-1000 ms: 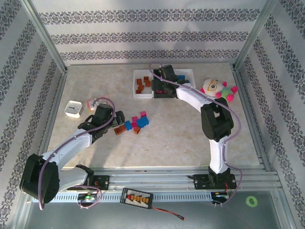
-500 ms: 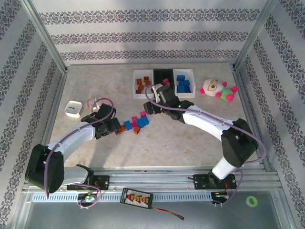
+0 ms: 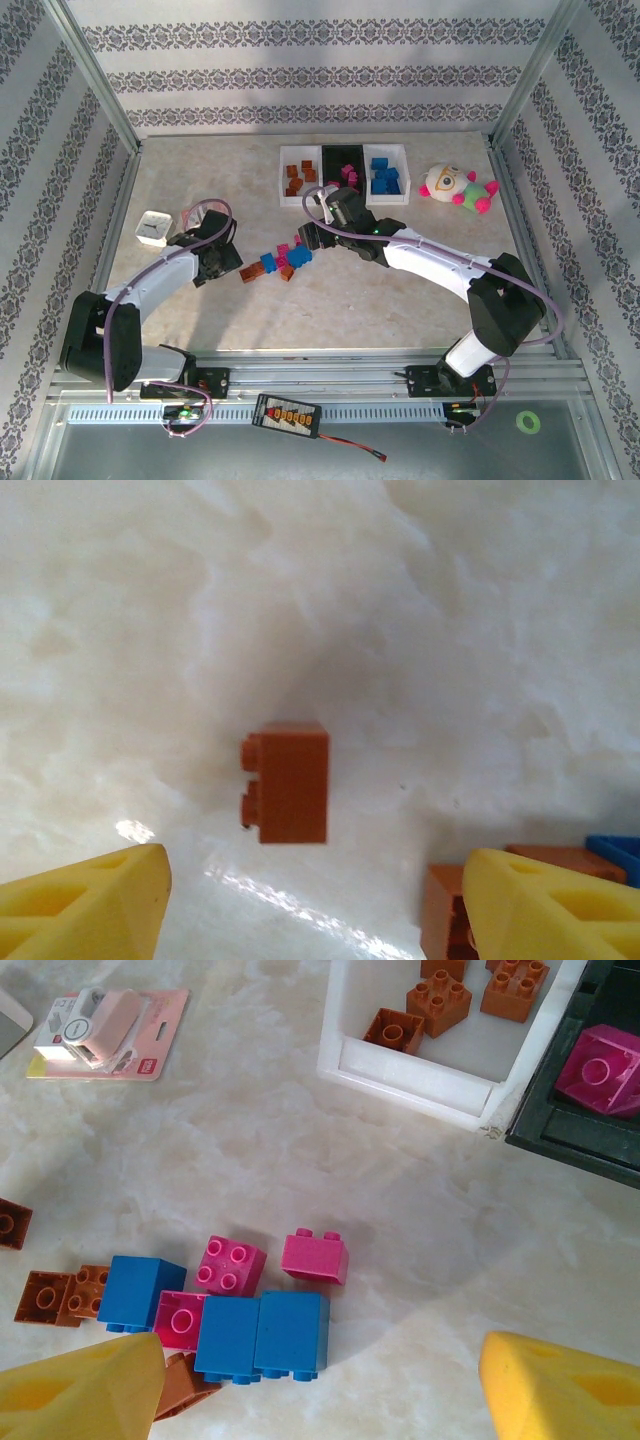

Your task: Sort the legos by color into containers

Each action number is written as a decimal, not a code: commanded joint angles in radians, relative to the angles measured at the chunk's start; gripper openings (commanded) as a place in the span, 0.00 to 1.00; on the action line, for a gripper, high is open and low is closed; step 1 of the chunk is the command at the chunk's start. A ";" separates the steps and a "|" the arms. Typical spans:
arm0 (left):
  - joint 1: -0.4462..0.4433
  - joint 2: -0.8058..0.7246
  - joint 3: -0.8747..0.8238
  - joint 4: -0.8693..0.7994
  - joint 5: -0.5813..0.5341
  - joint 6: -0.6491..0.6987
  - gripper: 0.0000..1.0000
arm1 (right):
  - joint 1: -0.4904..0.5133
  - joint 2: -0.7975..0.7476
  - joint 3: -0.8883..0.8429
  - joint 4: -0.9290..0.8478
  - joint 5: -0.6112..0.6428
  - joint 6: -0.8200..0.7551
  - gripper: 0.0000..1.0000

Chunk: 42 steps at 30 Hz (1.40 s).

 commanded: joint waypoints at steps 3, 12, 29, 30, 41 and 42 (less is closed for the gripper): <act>0.049 0.060 0.000 0.021 -0.003 0.060 0.72 | 0.009 -0.020 0.020 0.015 -0.015 0.016 0.82; 0.067 0.152 0.016 0.069 0.051 0.066 0.40 | 0.008 -0.054 0.010 0.006 -0.008 0.025 0.82; -0.062 0.242 0.423 0.031 0.068 0.246 0.17 | -0.043 -0.219 -0.063 -0.003 0.026 0.042 0.82; -0.074 0.275 0.477 0.031 0.070 0.256 0.17 | -0.050 -0.228 -0.069 -0.003 0.023 0.042 0.82; -0.139 0.692 1.030 -0.001 0.142 0.331 0.17 | -0.089 -0.302 -0.143 -0.002 0.012 0.057 0.84; -0.141 0.733 1.080 -0.012 0.148 0.337 0.17 | -0.091 -0.306 -0.146 -0.001 0.011 0.060 0.84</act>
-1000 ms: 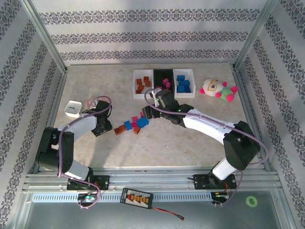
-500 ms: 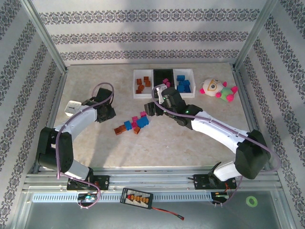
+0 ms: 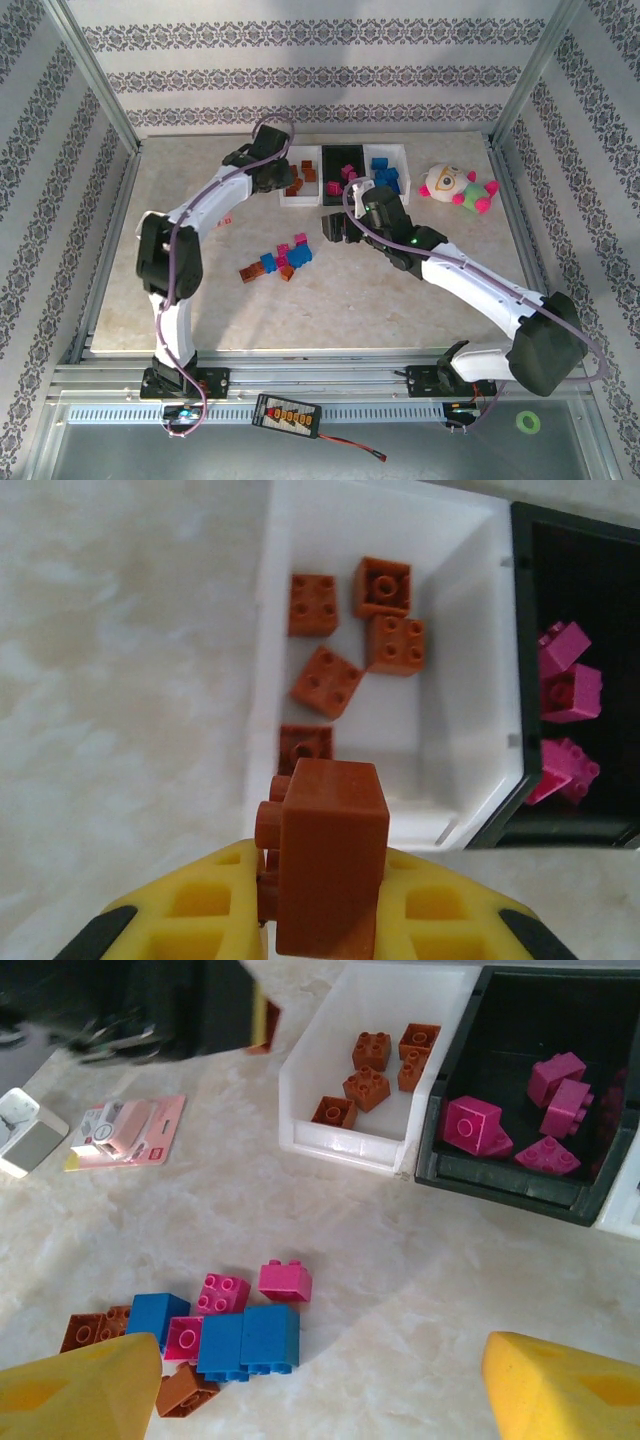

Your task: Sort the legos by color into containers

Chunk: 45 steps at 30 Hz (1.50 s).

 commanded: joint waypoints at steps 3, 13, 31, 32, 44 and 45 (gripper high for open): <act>-0.016 0.171 0.244 -0.105 0.041 0.064 0.17 | -0.022 -0.041 -0.031 -0.001 0.000 0.019 0.85; -0.019 0.318 0.460 -0.193 0.063 0.085 0.43 | -0.036 -0.053 -0.042 -0.009 -0.003 0.016 0.86; -0.029 -0.323 -0.326 0.126 -0.053 0.019 0.99 | 0.085 0.317 0.120 -0.101 -0.007 0.087 0.88; -0.031 -0.373 -0.387 0.134 -0.063 0.020 0.99 | 0.089 0.359 0.153 -0.114 -0.001 0.103 0.88; -0.030 -0.940 -1.010 0.288 0.048 0.202 0.99 | 0.130 0.731 0.499 -0.283 0.058 0.093 0.79; -0.028 -0.979 -1.040 0.291 0.068 0.208 0.99 | 0.131 0.748 0.516 -0.290 0.059 0.091 0.78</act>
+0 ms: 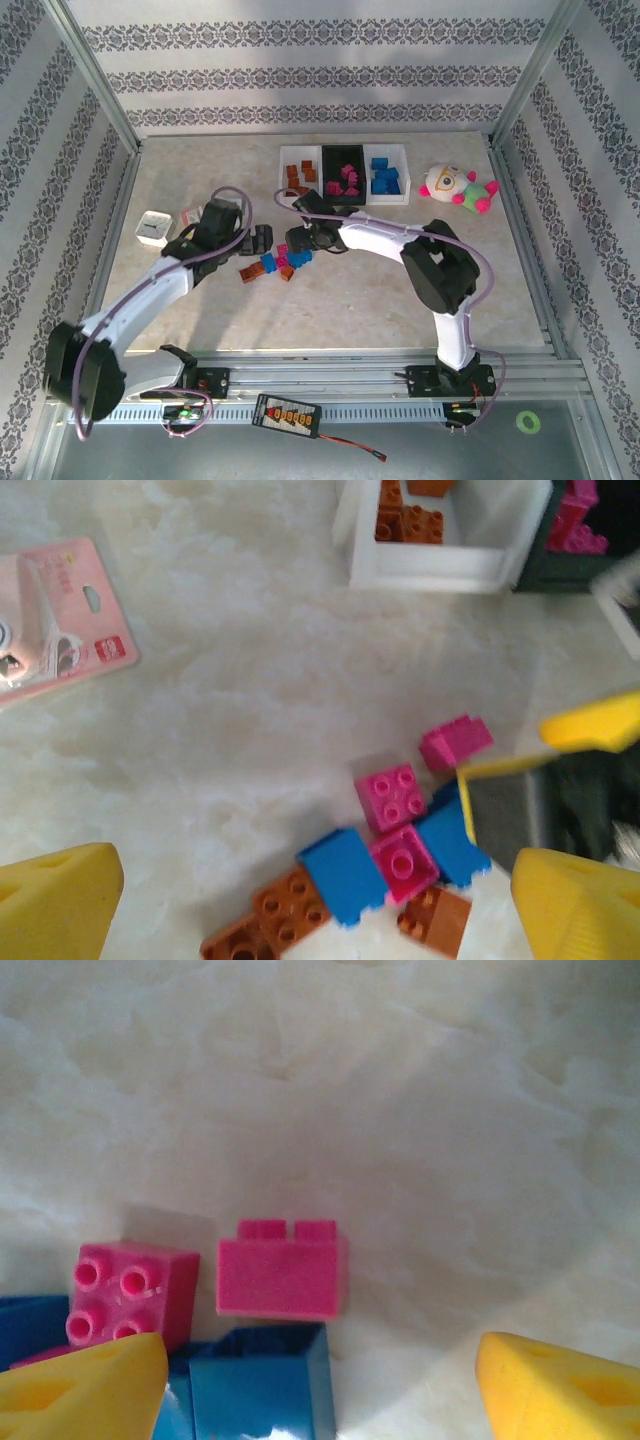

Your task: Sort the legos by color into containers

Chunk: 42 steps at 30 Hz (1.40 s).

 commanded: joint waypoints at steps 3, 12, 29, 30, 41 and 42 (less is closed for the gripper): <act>-0.010 -0.195 -0.125 0.074 0.108 0.098 0.99 | 0.015 0.084 0.111 -0.083 0.035 -0.024 0.71; -0.009 -0.237 -0.132 0.042 0.108 0.158 0.99 | 0.015 0.156 0.192 -0.139 0.050 -0.047 0.47; -0.151 -0.062 -0.188 0.404 0.139 0.189 0.99 | -0.052 -0.126 0.090 -0.077 0.189 -0.077 0.30; -0.166 -0.042 -0.186 0.443 0.132 0.198 0.99 | -0.067 -0.133 0.091 -0.062 0.212 -0.091 0.30; -0.240 0.104 -0.153 0.568 0.103 0.216 0.99 | -0.188 -0.089 0.193 -0.068 0.158 -0.137 0.29; -0.241 0.100 -0.158 0.569 0.097 0.217 0.99 | -0.188 -0.096 0.167 -0.066 0.151 -0.134 0.29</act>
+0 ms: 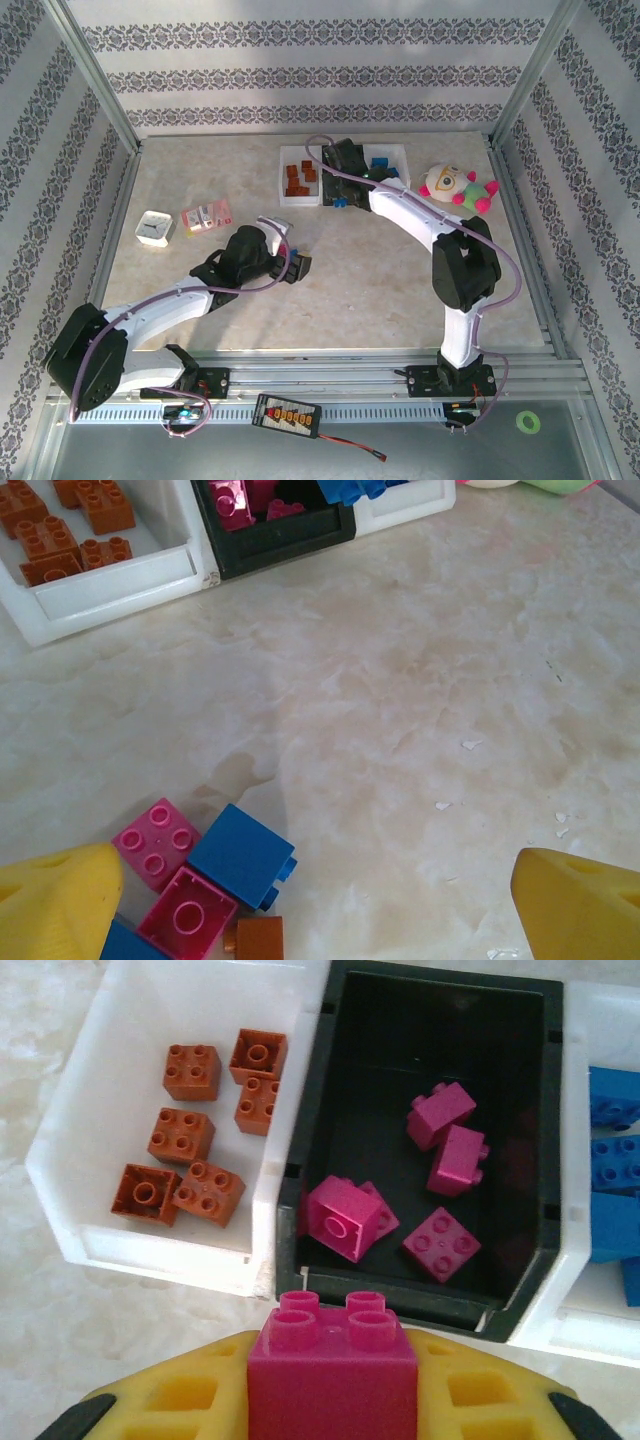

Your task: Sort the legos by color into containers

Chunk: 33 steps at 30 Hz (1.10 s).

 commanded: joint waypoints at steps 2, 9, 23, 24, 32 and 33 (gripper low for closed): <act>-0.012 -0.017 0.008 0.070 -0.036 0.029 0.99 | 0.011 -0.012 -0.075 -0.001 -0.027 0.000 0.30; -0.012 -0.022 0.021 0.039 -0.054 0.078 0.99 | 0.025 -0.071 -0.324 0.048 -0.100 0.086 0.30; -0.011 -0.005 0.025 0.058 -0.039 0.065 0.99 | 0.044 -0.081 -0.421 0.053 -0.094 0.088 0.54; -0.011 -0.008 0.024 0.058 -0.041 0.065 0.99 | 0.043 -0.078 -0.414 0.051 -0.094 0.085 0.55; -0.011 -0.033 0.007 0.055 -0.050 0.064 0.99 | 0.042 -0.035 -0.366 0.030 -0.109 0.081 0.43; -0.011 -0.036 0.004 0.053 -0.050 0.064 0.99 | 0.042 -0.030 -0.365 0.030 -0.110 0.082 0.40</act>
